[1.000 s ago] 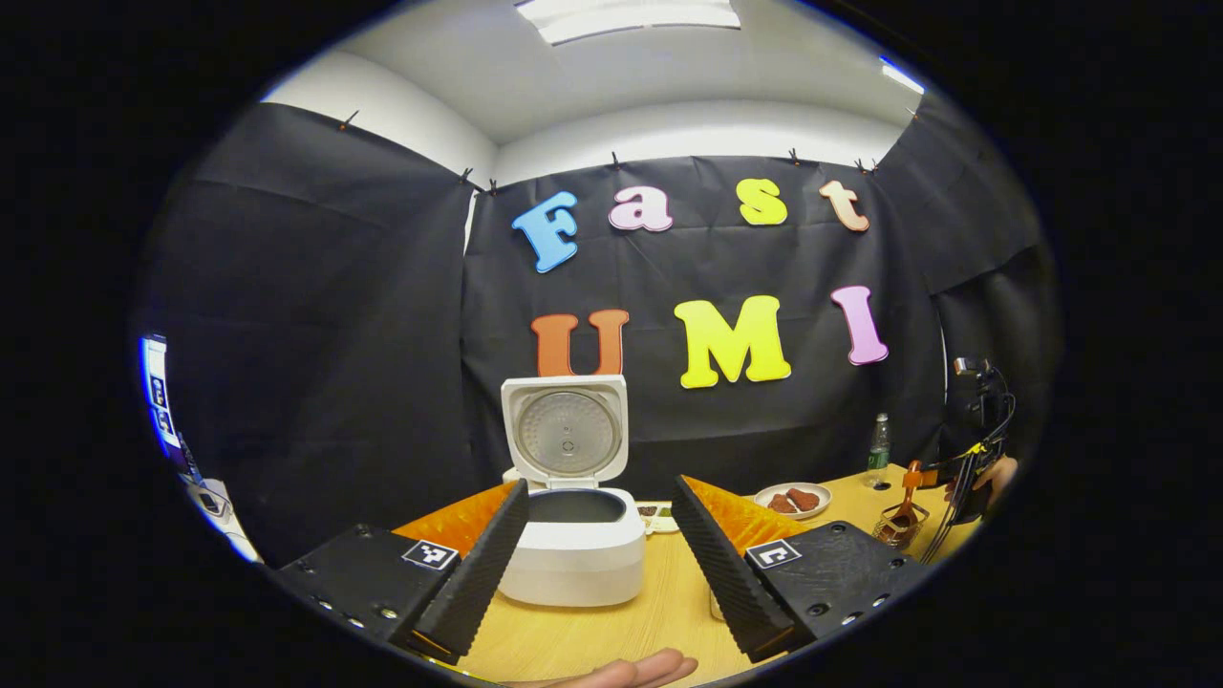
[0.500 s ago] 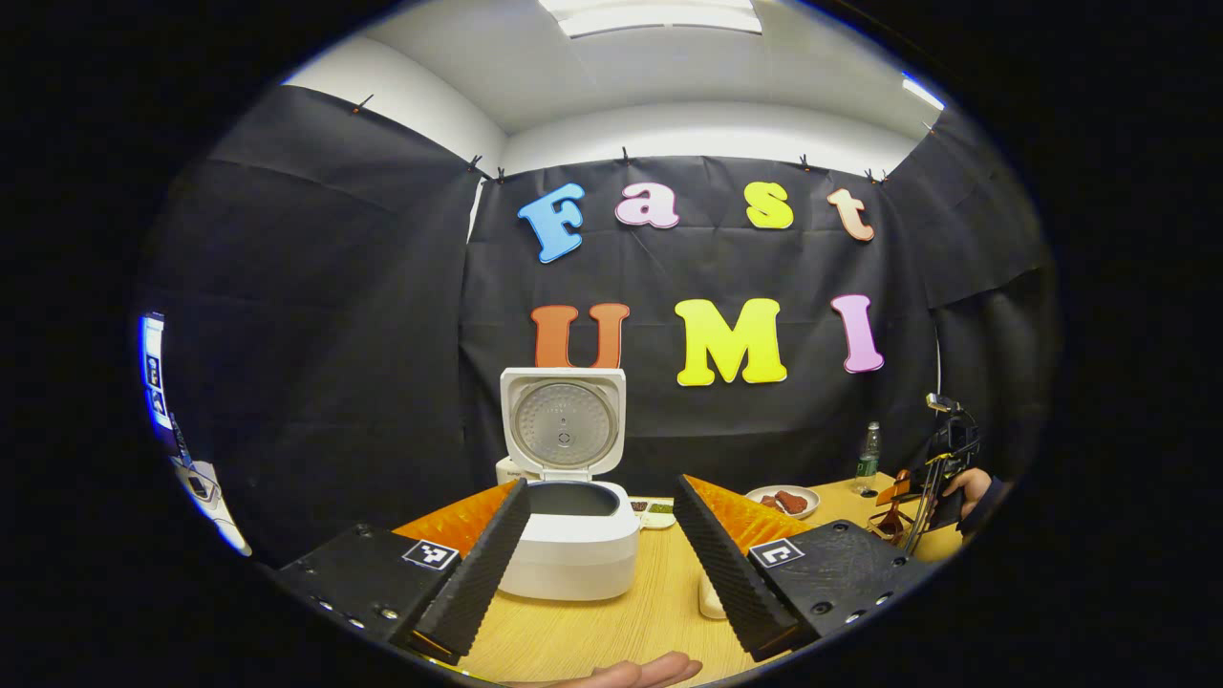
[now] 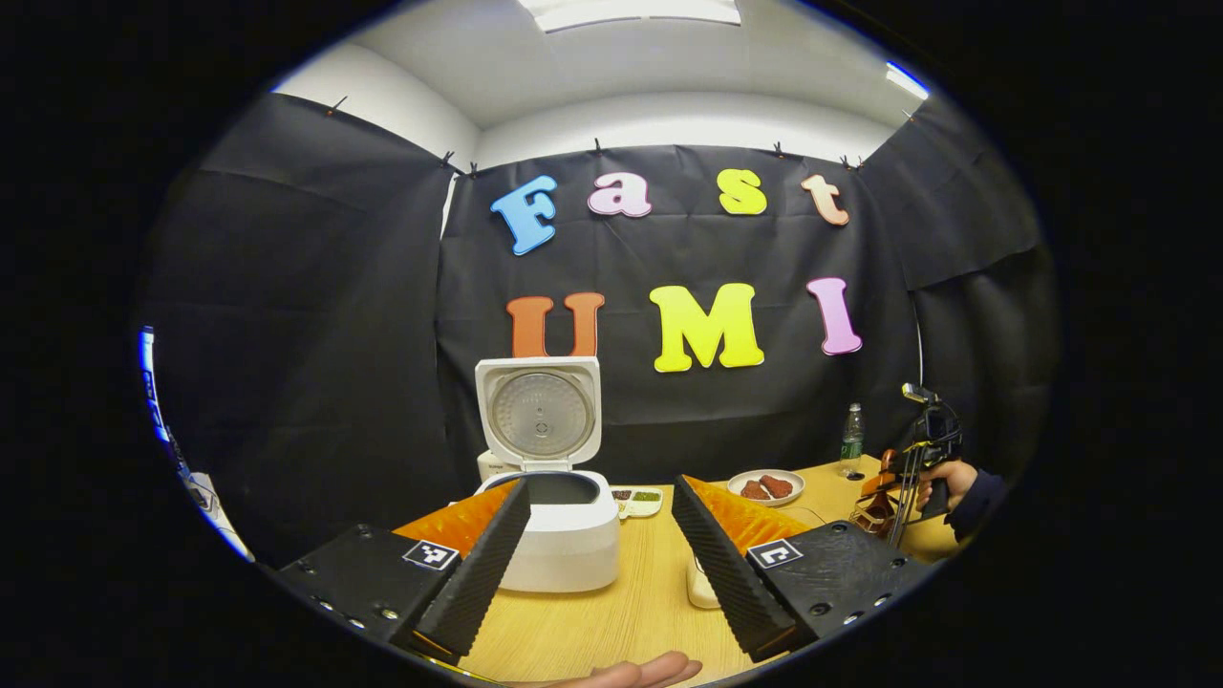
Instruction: Close the left gripper, press the button to open the rice cooker; take a wooden spoon from the chopstick holder with the right hand, scoop a spoonful of rice and pour it into the rice cooker, then put the wooden spoon back into the chopstick holder.
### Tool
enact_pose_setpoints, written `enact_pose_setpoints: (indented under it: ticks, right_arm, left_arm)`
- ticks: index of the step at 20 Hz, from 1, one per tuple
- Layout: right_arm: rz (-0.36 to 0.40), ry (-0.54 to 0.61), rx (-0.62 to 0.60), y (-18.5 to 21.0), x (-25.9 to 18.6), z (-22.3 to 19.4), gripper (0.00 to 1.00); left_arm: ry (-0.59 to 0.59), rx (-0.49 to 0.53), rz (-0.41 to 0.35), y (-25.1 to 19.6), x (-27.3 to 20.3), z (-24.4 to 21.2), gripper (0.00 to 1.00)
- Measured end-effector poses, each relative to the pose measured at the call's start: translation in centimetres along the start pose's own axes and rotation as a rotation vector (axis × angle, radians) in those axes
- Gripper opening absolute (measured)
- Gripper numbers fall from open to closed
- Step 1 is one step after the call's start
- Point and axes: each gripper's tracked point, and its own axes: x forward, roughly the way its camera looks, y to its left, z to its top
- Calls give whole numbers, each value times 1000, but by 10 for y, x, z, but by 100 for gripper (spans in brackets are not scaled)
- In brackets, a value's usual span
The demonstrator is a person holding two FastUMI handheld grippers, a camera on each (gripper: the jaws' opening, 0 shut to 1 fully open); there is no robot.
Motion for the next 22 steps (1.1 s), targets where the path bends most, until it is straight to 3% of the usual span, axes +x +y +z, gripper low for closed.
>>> enact_pose_setpoints:
  ticks: [1, 3, 4, 5, 8, 13, 16, 21, 22]
  right_arm:
    - [2, -21, -5, 2, -5, 4, 12]
    - [14, -61, -6, 6, -19, 12, 19]
    - [14, -82, -13, 9, -27, 15, 19]
    - [4, -99, -26, 9, -34, 19, 12]
    - [-8, -159, -55, 17, -59, 31, 17]
    - [-42, -268, -96, 31, -106, 47, 13]
    - [-26, -312, -122, 51, -134, 49, 16]
    - [27, -373, -186, 104, -164, 48, 12]
    - [47, -368, -195, 114, -166, 42, 16]
  left_arm:
    - [1, -2, 1, 0, 0, -1, 94]
    - [7, -11, -5, 0, -1, -4, 94]
    - [10, -16, -10, 1, 0, -5, 94]
    - [11, -20, -12, 2, -2, -5, 94]
    - [20, -37, -14, 5, -4, -9, 94]
    - [53, -79, -19, 14, 1, -23, 94]
    - [76, -94, -17, 20, 6, -34, 94]
    - [123, -135, -7, 30, 9, -51, 94]
    - [125, -137, -7, 33, 8, -53, 94]
